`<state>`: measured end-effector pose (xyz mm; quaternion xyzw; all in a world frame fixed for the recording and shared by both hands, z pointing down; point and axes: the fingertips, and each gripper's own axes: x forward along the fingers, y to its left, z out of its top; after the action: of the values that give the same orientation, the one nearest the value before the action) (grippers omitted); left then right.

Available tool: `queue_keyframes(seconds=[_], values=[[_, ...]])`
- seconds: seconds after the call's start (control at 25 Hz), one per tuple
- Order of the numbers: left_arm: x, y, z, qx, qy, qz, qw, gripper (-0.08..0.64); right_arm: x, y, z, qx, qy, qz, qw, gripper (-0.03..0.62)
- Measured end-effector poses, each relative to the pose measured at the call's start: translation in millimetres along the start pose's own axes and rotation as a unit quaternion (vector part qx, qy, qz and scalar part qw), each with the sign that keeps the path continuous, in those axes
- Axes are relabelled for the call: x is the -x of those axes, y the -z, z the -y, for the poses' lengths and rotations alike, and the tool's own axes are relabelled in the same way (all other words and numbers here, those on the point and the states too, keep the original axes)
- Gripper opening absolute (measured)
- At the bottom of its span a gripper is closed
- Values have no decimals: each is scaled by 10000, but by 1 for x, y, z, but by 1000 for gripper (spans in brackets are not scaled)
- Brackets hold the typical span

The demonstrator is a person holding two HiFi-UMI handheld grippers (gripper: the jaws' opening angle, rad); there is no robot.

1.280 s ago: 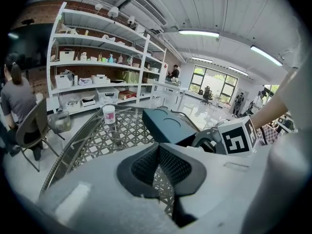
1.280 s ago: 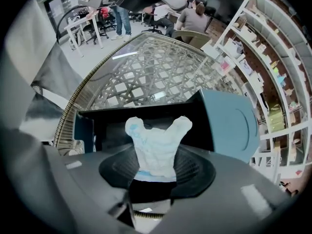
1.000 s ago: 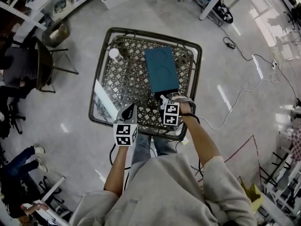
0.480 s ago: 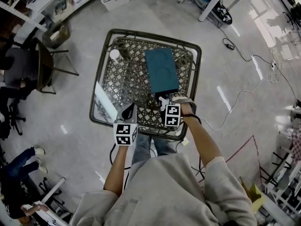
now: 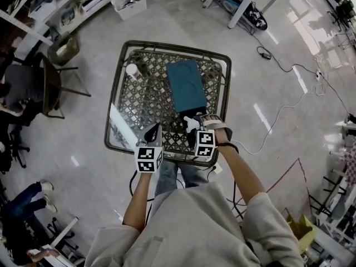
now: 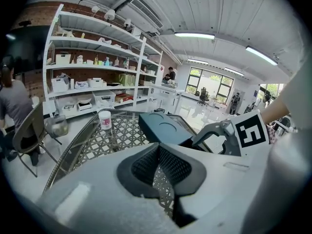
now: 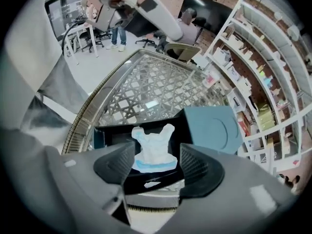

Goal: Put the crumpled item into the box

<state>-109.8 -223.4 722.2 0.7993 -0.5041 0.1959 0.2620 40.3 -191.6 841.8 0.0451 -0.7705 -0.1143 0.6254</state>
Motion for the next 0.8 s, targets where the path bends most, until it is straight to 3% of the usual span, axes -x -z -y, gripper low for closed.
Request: queue_keyframes(seconds=[0.24, 0.44, 0.64, 0.8], values=[[1, -1, 6, -36, 40, 25, 10000, 6, 24, -10, 12, -1267, 291, 575, 9898, 238], [1, -5, 6, -12, 12, 60, 10000, 6, 44, -13, 35, -2590, 736, 1117, 9566, 143], [-2, -15, 8, -35, 6, 142, 9999, 6, 60, -11, 55, -3828, 969, 1568, 9053, 83], [0, -20, 8, -52, -1, 184, 9998, 6, 72, 4, 72, -4925, 1199, 1932, 8401, 30]])
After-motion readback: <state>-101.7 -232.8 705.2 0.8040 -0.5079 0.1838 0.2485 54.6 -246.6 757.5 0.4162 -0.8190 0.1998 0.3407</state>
